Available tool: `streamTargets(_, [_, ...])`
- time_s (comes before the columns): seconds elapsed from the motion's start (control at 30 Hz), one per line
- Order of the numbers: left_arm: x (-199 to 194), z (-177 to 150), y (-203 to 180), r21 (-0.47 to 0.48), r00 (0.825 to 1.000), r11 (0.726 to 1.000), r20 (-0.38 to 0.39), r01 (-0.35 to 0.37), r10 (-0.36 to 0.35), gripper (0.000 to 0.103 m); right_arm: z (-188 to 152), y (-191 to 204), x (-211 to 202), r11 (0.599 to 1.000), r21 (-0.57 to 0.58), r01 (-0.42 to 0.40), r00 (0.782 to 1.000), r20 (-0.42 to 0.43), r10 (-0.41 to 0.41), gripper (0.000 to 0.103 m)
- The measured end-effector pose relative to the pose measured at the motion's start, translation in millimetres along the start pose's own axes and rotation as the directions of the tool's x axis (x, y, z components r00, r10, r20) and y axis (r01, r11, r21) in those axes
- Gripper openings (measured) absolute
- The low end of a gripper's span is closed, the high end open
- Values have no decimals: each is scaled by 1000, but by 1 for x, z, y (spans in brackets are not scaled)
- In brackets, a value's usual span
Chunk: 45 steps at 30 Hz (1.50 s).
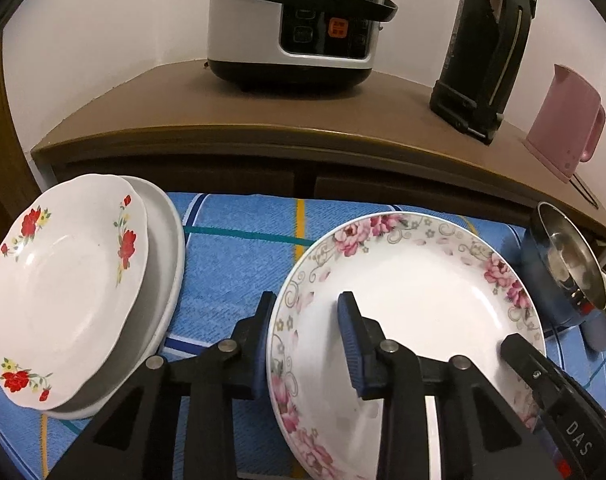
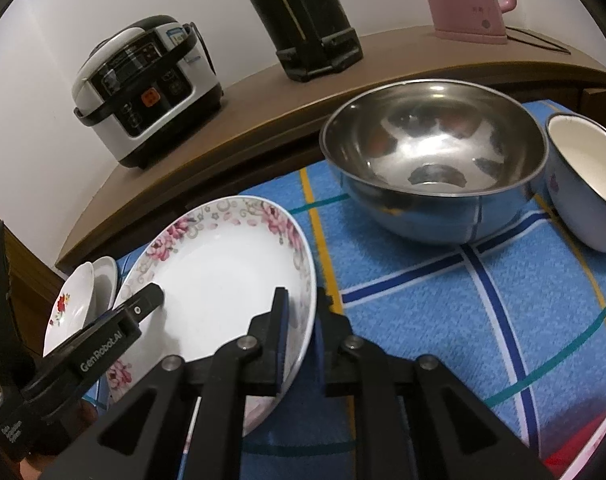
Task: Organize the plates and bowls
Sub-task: 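Grasp the pink floral plate rim with the left gripper and lift, then carry the pink floral plate with the left gripper over the red-flower plate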
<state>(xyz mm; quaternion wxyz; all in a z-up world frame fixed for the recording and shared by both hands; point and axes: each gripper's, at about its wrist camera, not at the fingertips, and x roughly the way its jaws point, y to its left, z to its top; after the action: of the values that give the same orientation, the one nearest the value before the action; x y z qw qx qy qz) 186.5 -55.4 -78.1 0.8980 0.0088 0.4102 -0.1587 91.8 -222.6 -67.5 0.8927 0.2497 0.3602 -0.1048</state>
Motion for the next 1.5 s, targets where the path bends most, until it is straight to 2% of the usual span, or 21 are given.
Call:
streamTargets(0.17, [-2, 0, 5, -16, 1000, 1000, 2, 23, -23, 29, 0, 1, 1, 1000, -5, 8, 1000, 1, -8, 14])
streamTargets(0.43, [-15, -7, 7, -17, 1000, 1000, -2, 20, -20, 25, -2, 3, -7, 1000, -30, 6, 1000, 31, -5, 12])
streamTargets(0.67, [-28, -15, 15, -34, 1000, 999, 7, -17, 17, 24, -9, 10, -14, 997, -70, -12, 1000, 26, 14, 12])
streamTargets(1.1, [-53, -25, 24, -49, 999, 999, 36, -15, 16, 24, -19, 19, -32, 996, -85, -29, 999, 42, 33, 12])
streamTargets(1.5, [-84, -22, 43, -80, 995, 997, 94, -20, 28, 24, -20, 46, -46, 991, -116, -72, 995, 61, 79, 12])
